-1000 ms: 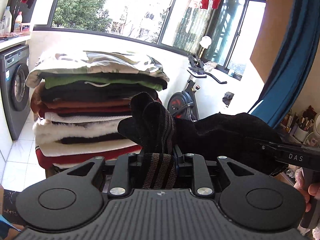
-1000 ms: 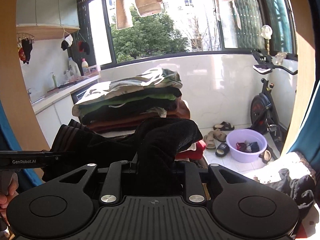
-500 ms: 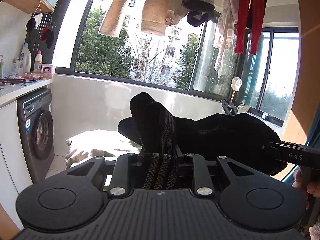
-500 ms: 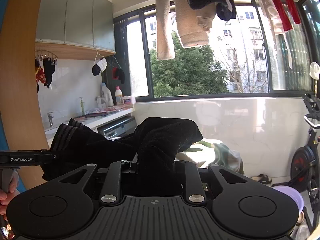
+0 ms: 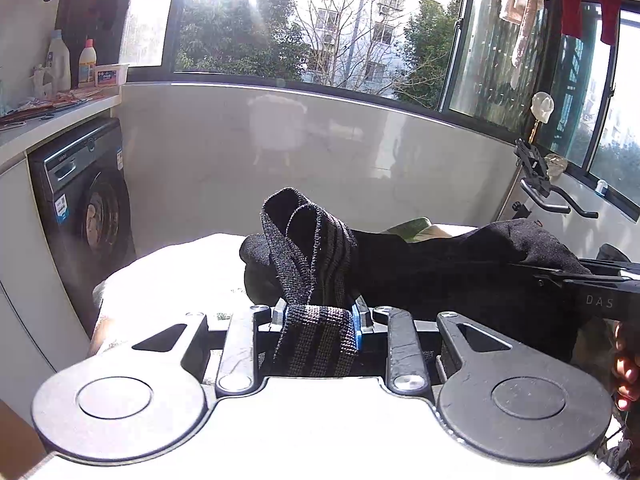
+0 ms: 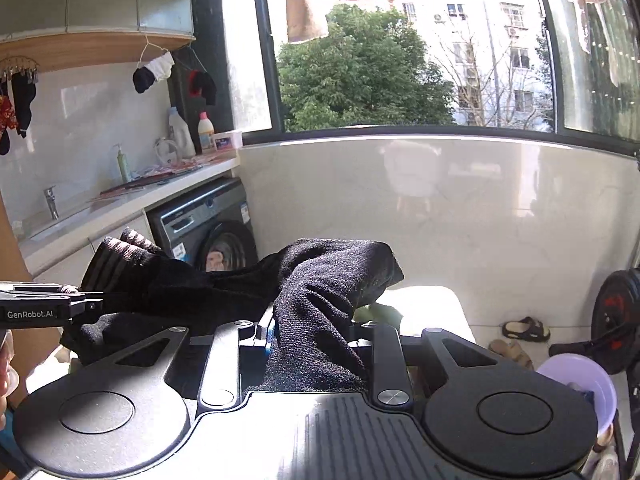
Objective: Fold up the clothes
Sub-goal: 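Carry the folded trousers with both grippers to the clothes stack on the chair, then lower the trousers onto the stack top and open both grippers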
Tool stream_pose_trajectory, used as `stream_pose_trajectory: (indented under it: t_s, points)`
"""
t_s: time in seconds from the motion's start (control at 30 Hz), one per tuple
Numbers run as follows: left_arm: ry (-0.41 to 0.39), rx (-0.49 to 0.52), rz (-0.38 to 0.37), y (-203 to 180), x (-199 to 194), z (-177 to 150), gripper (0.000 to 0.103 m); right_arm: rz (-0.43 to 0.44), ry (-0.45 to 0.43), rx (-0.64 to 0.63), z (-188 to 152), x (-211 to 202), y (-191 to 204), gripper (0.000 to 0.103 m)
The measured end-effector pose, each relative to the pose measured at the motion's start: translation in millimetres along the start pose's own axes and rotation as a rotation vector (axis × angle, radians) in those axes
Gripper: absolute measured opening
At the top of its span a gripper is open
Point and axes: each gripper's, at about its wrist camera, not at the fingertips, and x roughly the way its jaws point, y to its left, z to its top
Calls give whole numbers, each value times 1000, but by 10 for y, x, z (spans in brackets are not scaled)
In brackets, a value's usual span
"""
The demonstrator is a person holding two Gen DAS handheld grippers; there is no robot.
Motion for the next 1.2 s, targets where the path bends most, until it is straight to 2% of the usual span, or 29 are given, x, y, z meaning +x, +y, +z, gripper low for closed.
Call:
stream_pose_trajectory:
  t_s: [0.13,0.23,0.27,0.33,0.37,0.4,0.47,0.57,0.67,0.8,1.07,1.2]
  points:
    - [27,21,-10,27,72,-26,34,-44,31,-42,-185,217,120,33]
    - [46,11,-11,66,74,-8,45,-81,36,-64,-288,229,329,35]
    - [52,5,-15,85,72,-5,53,-101,34,-65,-305,213,404,38]
    - [57,31,-14,74,28,32,71,-149,25,-62,-307,188,521,50]
    - [59,43,-14,68,6,51,85,-173,12,-60,-307,143,559,61]
    - [53,70,-3,28,-42,68,96,-194,-17,-55,-298,52,584,78]
    - [22,128,46,-43,-173,97,102,-247,-116,-32,-265,-176,675,102]
    - [26,153,67,-106,-346,106,103,-315,-178,12,-278,-500,604,102]
    - [58,151,73,-132,-483,65,103,-380,-164,81,-407,-703,564,102]
    - [69,175,93,-187,-661,-81,103,-427,-154,148,-735,-981,742,102]
    - [136,144,-4,-186,-879,-454,103,-503,-98,193,-1338,-1625,1307,102]
    - [181,116,-22,-192,-974,-646,103,-539,-63,204,-1562,-1866,1494,102]
